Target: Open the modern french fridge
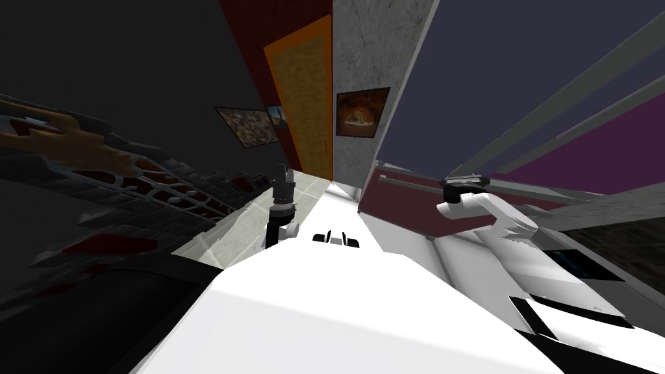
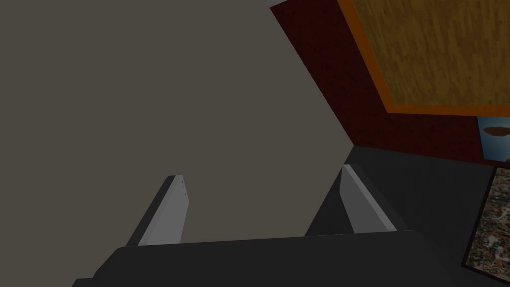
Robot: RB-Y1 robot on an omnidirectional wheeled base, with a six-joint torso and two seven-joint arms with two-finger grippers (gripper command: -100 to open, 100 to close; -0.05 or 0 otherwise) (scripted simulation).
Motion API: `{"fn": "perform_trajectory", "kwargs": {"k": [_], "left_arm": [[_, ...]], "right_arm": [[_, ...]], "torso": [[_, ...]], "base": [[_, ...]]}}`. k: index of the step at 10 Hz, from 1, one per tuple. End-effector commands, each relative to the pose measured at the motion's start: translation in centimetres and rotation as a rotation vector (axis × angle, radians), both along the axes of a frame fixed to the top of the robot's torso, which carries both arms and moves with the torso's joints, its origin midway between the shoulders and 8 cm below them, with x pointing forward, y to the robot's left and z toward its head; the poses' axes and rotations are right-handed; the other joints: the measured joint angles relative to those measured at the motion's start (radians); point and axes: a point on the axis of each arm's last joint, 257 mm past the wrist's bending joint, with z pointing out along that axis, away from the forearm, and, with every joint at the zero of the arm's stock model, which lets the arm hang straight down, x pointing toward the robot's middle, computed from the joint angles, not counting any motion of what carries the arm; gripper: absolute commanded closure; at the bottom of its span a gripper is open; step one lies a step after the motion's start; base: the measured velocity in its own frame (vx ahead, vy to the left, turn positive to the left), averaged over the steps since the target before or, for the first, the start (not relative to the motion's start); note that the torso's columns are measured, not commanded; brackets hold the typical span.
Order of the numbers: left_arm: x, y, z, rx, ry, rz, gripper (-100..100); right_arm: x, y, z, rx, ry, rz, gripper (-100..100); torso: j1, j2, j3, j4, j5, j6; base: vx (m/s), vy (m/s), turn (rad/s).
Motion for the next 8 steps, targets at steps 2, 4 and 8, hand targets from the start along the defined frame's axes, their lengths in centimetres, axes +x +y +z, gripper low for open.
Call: {"fn": "perform_trajectory", "kwargs": {"k": [2, 4, 8], "left_arm": [[0.0, 0.0, 0.0, 0.000, 0.000, 0.000, 0], [0.0, 0.0, 0.0, 0.000, 0.000, 0.000, 0], [0.0, 0.0, 0.0, 0.000, 0.000, 0.000, 0]], "right_arm": [[-2.2, -3.2, 0.6, -0.006, -0.007, -0.118, 100], [-3.5, -4.7, 0.8, -0.008, -0.010, -0.181, 100], [-4.9, -6.3, 0.8, -0.004, -0.008, -0.252, 100]], "torso": [[0.000, 0.000, 0.000, 0.000, 0.001, -0.004], [-0.001, 0.002, 0.001, 0.001, 0.002, -0.004], [0.001, 0.006, 0.003, 0.003, 0.003, 0.000]], "base": [[0.074, 0.308, -0.116], [0.020, 0.291, -0.068], [0.040, 0.258, -0.077]]}}
